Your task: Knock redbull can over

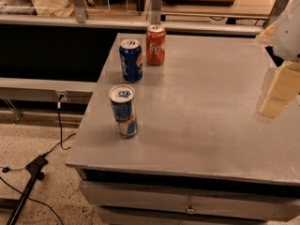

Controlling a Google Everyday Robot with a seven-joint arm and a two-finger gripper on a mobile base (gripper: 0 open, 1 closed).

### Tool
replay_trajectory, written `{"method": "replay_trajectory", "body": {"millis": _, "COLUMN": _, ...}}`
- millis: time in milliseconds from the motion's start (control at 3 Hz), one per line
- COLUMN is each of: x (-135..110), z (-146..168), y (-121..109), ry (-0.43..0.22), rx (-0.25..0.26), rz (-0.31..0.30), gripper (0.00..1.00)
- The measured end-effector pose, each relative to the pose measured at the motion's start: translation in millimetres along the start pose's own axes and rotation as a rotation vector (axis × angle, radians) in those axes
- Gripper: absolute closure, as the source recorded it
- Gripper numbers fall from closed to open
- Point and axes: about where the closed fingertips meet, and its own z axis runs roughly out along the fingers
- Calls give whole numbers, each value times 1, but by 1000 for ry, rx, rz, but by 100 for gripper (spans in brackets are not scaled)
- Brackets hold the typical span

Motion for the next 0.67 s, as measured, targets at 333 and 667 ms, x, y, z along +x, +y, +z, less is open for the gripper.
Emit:
{"method": "replay_trajectory", "body": {"millis": 333, "x": -1, "z": 0, "y": 0, "ry": -6, "rx": -1, "rz": -1, "gripper": 0}}
{"method": "replay_trajectory", "body": {"millis": 667, "x": -21, "z": 30, "y": 9, "ry": -156, "rx": -94, "rz": -40, "gripper": 0}}
